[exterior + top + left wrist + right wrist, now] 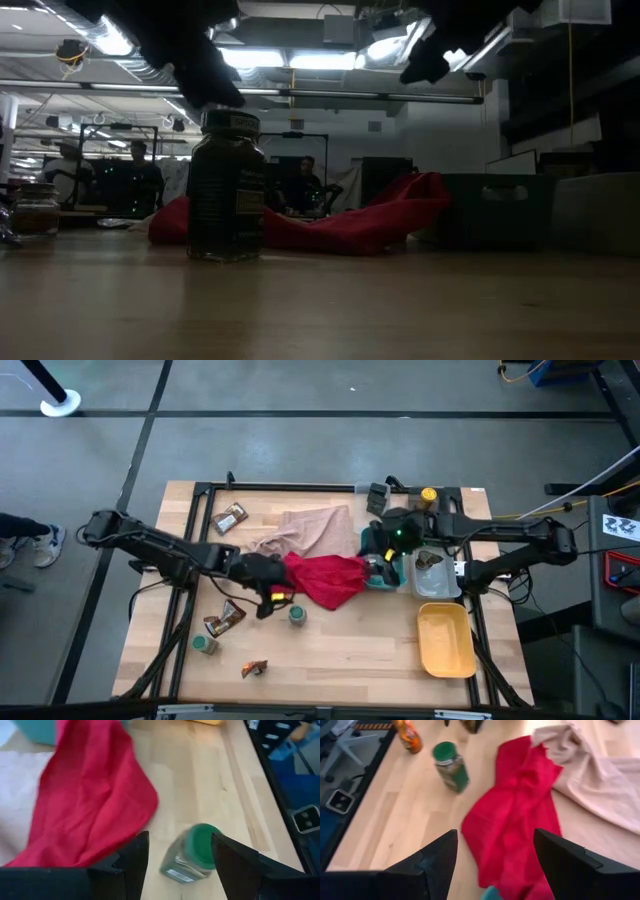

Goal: Sort spices by type
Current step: Put the right dark green seasoning bottle into the yellow bin

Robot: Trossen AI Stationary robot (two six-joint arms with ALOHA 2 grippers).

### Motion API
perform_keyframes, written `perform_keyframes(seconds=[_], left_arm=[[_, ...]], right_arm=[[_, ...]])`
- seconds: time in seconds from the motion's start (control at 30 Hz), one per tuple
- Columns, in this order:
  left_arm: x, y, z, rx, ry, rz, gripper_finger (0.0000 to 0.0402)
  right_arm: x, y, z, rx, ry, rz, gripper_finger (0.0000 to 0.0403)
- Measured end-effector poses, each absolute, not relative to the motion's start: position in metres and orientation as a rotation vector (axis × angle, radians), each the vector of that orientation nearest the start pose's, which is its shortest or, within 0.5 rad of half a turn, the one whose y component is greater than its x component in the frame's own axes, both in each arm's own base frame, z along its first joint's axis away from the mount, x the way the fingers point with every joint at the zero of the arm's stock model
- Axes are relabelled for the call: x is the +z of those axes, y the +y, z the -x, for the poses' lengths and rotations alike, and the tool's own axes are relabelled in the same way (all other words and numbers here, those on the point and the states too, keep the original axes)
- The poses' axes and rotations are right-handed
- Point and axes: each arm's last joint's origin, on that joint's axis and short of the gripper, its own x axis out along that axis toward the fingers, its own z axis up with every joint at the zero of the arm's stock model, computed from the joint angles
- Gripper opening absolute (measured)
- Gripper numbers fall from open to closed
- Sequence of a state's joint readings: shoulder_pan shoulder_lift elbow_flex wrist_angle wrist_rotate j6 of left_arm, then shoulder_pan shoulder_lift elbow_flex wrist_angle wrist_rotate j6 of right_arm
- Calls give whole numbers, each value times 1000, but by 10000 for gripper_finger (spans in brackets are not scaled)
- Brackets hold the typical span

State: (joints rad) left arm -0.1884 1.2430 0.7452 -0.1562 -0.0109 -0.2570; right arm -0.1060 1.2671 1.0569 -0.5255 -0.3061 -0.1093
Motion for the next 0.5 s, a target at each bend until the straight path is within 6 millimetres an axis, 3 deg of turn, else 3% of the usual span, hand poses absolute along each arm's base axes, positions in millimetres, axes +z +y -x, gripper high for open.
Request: perform_keyframes(seconds=[0.27,0.5], left_arm=[[226,-63,-244,-141,728,152,196],[227,-64,-245,-99,727,277,196]], right_arm=[[299,5,-264,319,711,-13,260],[299,18,-264,364,709,6,260]])
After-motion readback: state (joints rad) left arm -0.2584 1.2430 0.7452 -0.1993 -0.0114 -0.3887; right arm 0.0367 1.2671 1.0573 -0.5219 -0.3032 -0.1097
